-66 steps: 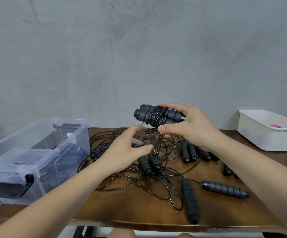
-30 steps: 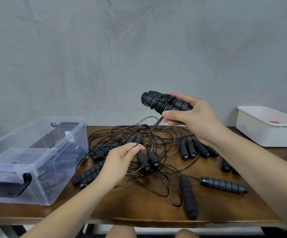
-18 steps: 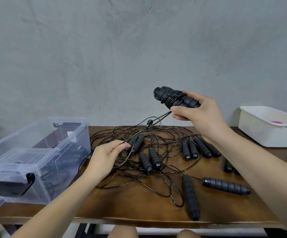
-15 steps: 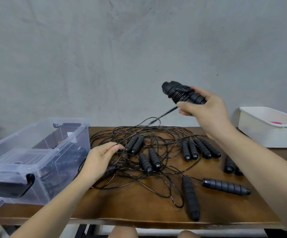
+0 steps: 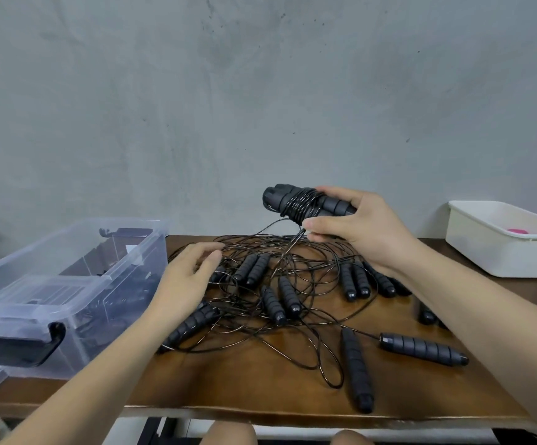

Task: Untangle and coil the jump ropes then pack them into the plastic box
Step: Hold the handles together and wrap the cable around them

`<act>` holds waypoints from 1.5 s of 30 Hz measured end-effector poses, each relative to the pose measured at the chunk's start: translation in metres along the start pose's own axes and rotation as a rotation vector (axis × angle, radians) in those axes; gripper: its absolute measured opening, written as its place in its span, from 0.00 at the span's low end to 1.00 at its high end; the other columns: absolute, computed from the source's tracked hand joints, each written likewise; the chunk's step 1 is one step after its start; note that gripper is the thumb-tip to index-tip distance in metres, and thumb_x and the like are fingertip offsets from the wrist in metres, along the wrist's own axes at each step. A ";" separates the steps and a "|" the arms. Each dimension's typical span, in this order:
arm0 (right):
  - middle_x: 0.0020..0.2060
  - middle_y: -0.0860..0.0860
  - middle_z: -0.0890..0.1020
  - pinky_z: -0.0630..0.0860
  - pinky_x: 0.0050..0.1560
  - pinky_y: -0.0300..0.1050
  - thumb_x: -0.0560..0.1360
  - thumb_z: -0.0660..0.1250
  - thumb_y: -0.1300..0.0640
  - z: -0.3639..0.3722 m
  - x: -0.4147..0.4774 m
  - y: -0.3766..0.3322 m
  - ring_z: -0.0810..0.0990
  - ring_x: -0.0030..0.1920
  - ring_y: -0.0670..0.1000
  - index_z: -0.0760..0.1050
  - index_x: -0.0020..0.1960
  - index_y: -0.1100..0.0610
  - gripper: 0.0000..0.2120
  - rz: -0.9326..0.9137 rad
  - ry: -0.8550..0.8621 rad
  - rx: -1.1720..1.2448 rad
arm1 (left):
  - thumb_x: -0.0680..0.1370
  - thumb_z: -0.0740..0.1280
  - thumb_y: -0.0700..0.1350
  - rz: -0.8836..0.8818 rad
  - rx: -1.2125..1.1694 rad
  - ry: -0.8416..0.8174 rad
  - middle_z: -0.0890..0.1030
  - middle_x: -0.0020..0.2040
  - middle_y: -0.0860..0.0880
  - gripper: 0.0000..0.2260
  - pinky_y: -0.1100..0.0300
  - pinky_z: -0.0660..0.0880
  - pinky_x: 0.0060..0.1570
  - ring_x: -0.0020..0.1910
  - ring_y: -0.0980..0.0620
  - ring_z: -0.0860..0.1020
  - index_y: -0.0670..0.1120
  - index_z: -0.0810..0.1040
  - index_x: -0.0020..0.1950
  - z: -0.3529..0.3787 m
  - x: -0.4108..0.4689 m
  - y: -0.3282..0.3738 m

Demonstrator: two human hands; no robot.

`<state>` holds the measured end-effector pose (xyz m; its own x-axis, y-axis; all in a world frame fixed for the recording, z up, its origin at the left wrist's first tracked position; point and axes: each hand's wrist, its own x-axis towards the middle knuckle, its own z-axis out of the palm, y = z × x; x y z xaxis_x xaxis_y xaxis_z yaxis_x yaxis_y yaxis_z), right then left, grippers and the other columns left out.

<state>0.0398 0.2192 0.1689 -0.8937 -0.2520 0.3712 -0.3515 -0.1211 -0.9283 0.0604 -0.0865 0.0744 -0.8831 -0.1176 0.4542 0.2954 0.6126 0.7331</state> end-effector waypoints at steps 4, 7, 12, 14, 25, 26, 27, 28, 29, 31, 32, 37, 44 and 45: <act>0.58 0.57 0.88 0.86 0.48 0.45 0.72 0.80 0.71 0.014 -0.002 -0.005 0.89 0.51 0.57 0.80 0.69 0.62 0.27 -0.021 -0.014 0.023 | 0.83 0.69 0.57 0.055 -0.165 -0.158 0.84 0.59 0.62 0.11 0.60 0.76 0.62 0.60 0.61 0.81 0.62 0.79 0.66 0.013 -0.016 0.042; 0.54 0.59 0.89 0.85 0.46 0.42 0.72 0.79 0.70 0.021 -0.004 -0.010 0.88 0.46 0.55 0.83 0.64 0.60 0.22 -0.033 -0.024 0.034 | 0.76 0.78 0.51 0.065 -0.225 -0.208 0.85 0.54 0.58 0.20 0.61 0.79 0.56 0.53 0.57 0.84 0.61 0.78 0.66 0.029 -0.027 0.064; 0.53 0.58 0.89 0.86 0.49 0.45 0.72 0.79 0.71 0.019 -0.004 -0.020 0.88 0.47 0.58 0.85 0.58 0.54 0.19 -0.063 0.036 0.076 | 0.76 0.79 0.43 -0.028 -0.347 0.017 0.86 0.44 0.49 0.11 0.52 0.83 0.49 0.42 0.52 0.87 0.52 0.81 0.53 0.040 -0.028 0.067; 0.53 0.58 0.89 0.87 0.50 0.46 0.72 0.79 0.70 0.013 -0.003 -0.020 0.88 0.47 0.59 0.84 0.60 0.55 0.19 -0.063 0.044 0.076 | 0.77 0.78 0.41 -0.058 -0.377 0.037 0.87 0.40 0.47 0.06 0.51 0.83 0.46 0.40 0.51 0.87 0.47 0.82 0.49 0.040 -0.026 0.064; 0.55 0.55 0.89 0.86 0.49 0.46 0.72 0.80 0.69 0.001 -0.001 -0.019 0.88 0.46 0.58 0.78 0.72 0.59 0.30 -0.096 0.071 -0.026 | 0.87 0.62 0.51 0.068 -0.198 -0.248 0.85 0.37 0.47 0.09 0.59 0.77 0.33 0.29 0.42 0.82 0.58 0.81 0.62 0.028 -0.032 0.063; 0.55 0.54 0.89 0.86 0.49 0.46 0.72 0.80 0.69 0.000 0.000 -0.020 0.89 0.47 0.58 0.78 0.72 0.59 0.30 -0.100 0.072 -0.035 | 0.85 0.66 0.51 0.051 -0.202 -0.277 0.84 0.38 0.47 0.08 0.59 0.78 0.36 0.30 0.43 0.82 0.59 0.79 0.64 0.027 -0.034 0.061; 0.56 0.54 0.89 0.86 0.50 0.47 0.72 0.80 0.69 -0.002 0.001 -0.021 0.89 0.48 0.58 0.77 0.73 0.60 0.31 -0.105 0.078 -0.041 | 0.82 0.71 0.52 0.047 -0.177 -0.297 0.84 0.38 0.47 0.13 0.60 0.78 0.41 0.31 0.44 0.83 0.59 0.76 0.66 0.026 -0.035 0.058; 0.56 0.54 0.89 0.86 0.50 0.46 0.72 0.80 0.69 -0.003 0.002 -0.022 0.89 0.48 0.58 0.77 0.73 0.59 0.31 -0.111 0.089 -0.047 | 0.78 0.75 0.51 0.056 -0.142 -0.304 0.83 0.40 0.49 0.20 0.61 0.78 0.46 0.33 0.47 0.83 0.61 0.74 0.67 0.026 -0.037 0.054; 0.55 0.54 0.89 0.86 0.49 0.46 0.71 0.80 0.69 -0.005 0.003 -0.024 0.89 0.48 0.58 0.78 0.72 0.59 0.31 -0.117 0.105 -0.051 | 0.76 0.79 0.49 0.077 -0.115 -0.289 0.83 0.42 0.51 0.25 0.61 0.79 0.48 0.35 0.50 0.83 0.62 0.71 0.67 0.026 -0.037 0.048; 0.54 0.56 0.89 0.86 0.48 0.45 0.71 0.81 0.69 -0.008 0.005 -0.026 0.89 0.47 0.58 0.79 0.71 0.58 0.30 -0.128 0.135 -0.048 | 0.74 0.79 0.42 0.108 -0.091 -0.221 0.82 0.46 0.54 0.29 0.60 0.79 0.50 0.42 0.53 0.84 0.63 0.69 0.66 0.027 -0.036 0.035; 0.54 0.56 0.89 0.86 0.48 0.45 0.71 0.81 0.69 -0.010 0.006 -0.028 0.89 0.47 0.58 0.79 0.70 0.58 0.29 -0.132 0.144 -0.044 | 0.75 0.79 0.41 0.108 -0.063 -0.194 0.82 0.47 0.54 0.28 0.59 0.79 0.51 0.44 0.54 0.84 0.63 0.69 0.65 0.026 -0.034 0.028; 0.54 0.55 0.89 0.87 0.50 0.48 0.71 0.81 0.69 -0.017 0.010 -0.030 0.89 0.48 0.59 0.81 0.65 0.54 0.25 -0.149 0.163 -0.056 | 0.77 0.78 0.47 -0.065 -0.206 -0.250 0.87 0.48 0.52 0.12 0.52 0.80 0.60 0.51 0.53 0.86 0.58 0.80 0.57 0.019 -0.029 0.000; 0.55 0.56 0.88 0.87 0.51 0.48 0.70 0.82 0.68 -0.030 0.019 -0.026 0.89 0.48 0.58 0.79 0.70 0.58 0.30 -0.141 0.226 -0.107 | 0.76 0.77 0.51 -0.247 -0.734 -0.207 0.78 0.36 0.44 0.15 0.51 0.73 0.53 0.41 0.48 0.77 0.44 0.76 0.39 0.023 -0.040 -0.021; 0.56 0.56 0.88 0.87 0.50 0.48 0.70 0.82 0.68 -0.032 0.021 -0.024 0.89 0.49 0.58 0.78 0.71 0.59 0.31 -0.138 0.236 -0.125 | 0.77 0.75 0.50 -0.253 -0.827 -0.245 0.75 0.35 0.45 0.16 0.50 0.72 0.56 0.42 0.48 0.76 0.44 0.73 0.37 0.025 -0.042 -0.023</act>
<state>0.0206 0.2475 0.1978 -0.8702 -0.0095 0.4926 -0.4924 -0.0159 -0.8702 0.0817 -0.0764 0.0261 -0.9824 0.0550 0.1784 0.1661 -0.1787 0.9698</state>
